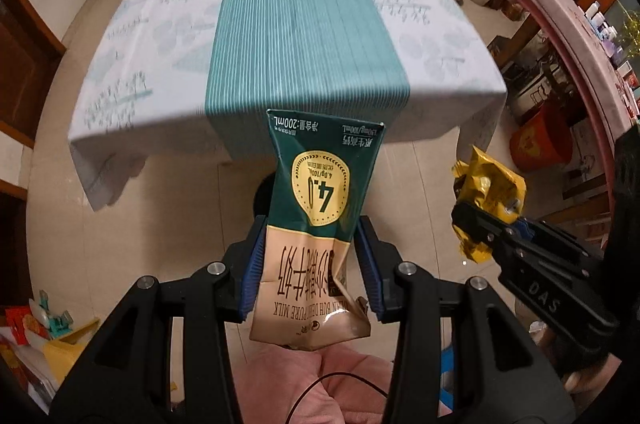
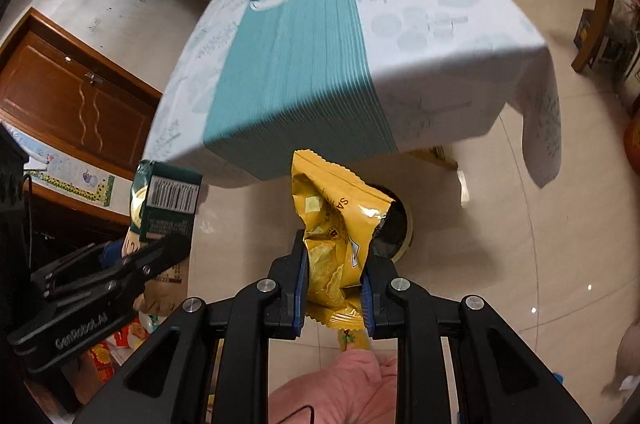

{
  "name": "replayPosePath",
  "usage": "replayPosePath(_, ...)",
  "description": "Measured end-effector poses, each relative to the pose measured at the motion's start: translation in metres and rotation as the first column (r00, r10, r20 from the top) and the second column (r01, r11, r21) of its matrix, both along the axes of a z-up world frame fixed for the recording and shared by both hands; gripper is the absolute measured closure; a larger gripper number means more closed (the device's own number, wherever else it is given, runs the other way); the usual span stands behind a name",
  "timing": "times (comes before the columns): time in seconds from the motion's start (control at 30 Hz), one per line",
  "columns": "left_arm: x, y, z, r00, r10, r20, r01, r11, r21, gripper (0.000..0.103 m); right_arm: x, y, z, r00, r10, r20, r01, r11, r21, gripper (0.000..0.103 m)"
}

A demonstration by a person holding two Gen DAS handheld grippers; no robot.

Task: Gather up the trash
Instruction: 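Lift the milk carton and yellow packet and carry them over the black bin, then open both grippers over the bin, dropping carton and packet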

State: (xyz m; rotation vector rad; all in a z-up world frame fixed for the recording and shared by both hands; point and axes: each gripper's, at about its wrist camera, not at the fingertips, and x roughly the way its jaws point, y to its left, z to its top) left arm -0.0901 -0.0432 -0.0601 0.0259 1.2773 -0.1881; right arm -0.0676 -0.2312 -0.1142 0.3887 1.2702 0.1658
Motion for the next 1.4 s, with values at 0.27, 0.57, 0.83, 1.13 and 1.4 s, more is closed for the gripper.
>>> replayPosePath(0.27,-0.002,0.007,-0.062,0.998,0.030,-0.054,-0.032,0.998,-0.047,0.064,-0.004,-0.001,-0.065,0.997,-0.050,-0.055,0.049,0.999,-0.021,0.082)
replayPosePath(0.57,0.023,0.012,-0.137,0.998,0.045,-0.051,-0.049,0.996,-0.069,0.064,0.014,0.006,-0.157,0.986,-0.106,-0.126,0.101,0.994,-0.041,0.082)
replayPosePath(0.83,0.039,0.026,-0.202,0.995,0.078,-0.067,-0.083,0.994,-0.072,0.064,0.030,0.017,-0.222,0.976,-0.144,-0.161,0.139,0.989,-0.041,0.082)
replayPosePath(1.13,0.057,0.035,-0.266,0.990,0.101,-0.098,-0.109,0.991,-0.072,0.063,0.047,0.024,-0.299,0.964,-0.156,-0.213,0.157,0.987,-0.014,0.082)
replayPosePath(1.4,0.073,0.030,-0.306,0.990,0.102,-0.096,-0.109,0.991,-0.080,0.063,0.072,0.044,-0.352,0.969,-0.126,-0.213,0.131,0.991,0.013,0.081)
